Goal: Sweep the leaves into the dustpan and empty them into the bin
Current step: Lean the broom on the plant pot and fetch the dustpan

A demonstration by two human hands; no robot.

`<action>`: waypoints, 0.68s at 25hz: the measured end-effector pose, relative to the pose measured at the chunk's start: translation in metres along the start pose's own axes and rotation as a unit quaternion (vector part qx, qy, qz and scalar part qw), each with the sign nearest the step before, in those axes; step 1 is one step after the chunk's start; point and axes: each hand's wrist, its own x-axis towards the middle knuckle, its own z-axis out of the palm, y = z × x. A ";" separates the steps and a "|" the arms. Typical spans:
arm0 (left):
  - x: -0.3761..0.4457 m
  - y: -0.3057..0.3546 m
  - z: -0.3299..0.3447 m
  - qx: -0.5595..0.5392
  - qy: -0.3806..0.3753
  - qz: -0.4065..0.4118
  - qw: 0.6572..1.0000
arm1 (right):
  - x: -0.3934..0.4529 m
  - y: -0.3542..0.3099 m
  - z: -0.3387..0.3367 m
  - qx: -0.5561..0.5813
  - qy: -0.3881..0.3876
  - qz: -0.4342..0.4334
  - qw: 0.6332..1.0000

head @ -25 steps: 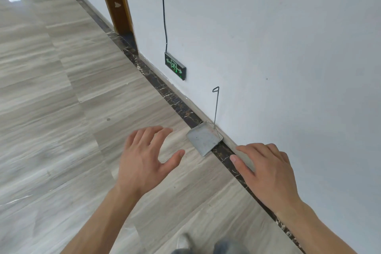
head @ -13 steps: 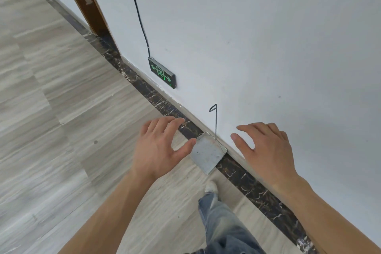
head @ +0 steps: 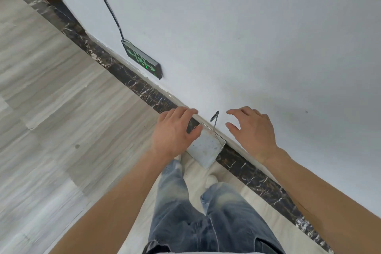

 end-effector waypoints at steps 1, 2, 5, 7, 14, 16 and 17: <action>0.017 -0.011 0.014 -0.021 -0.045 0.004 0.999 | 0.015 -0.001 0.015 -0.004 -0.016 0.013 1.000; 0.033 -0.020 0.027 -0.042 -0.094 0.006 0.995 | 0.029 -0.003 0.029 -0.010 -0.035 0.023 0.999; 0.075 -0.046 0.068 -0.111 -0.269 -0.076 0.954 | 0.073 -0.007 0.068 -0.009 -0.126 0.073 0.989; 0.099 -0.060 0.095 -0.185 -0.370 -0.180 0.892 | 0.095 -0.006 0.096 0.084 -0.177 0.192 0.961; 0.159 -0.029 0.162 -0.334 -0.522 -0.244 0.746 | 0.122 -0.007 0.156 0.494 -0.131 0.528 0.679; 0.162 -0.028 0.174 -0.324 -0.527 -0.234 0.750 | 0.118 -0.005 0.169 0.542 -0.090 0.534 0.642; 0.164 -0.028 0.176 -0.320 -0.527 -0.233 0.752 | 0.115 -0.007 0.172 0.563 -0.071 0.539 0.623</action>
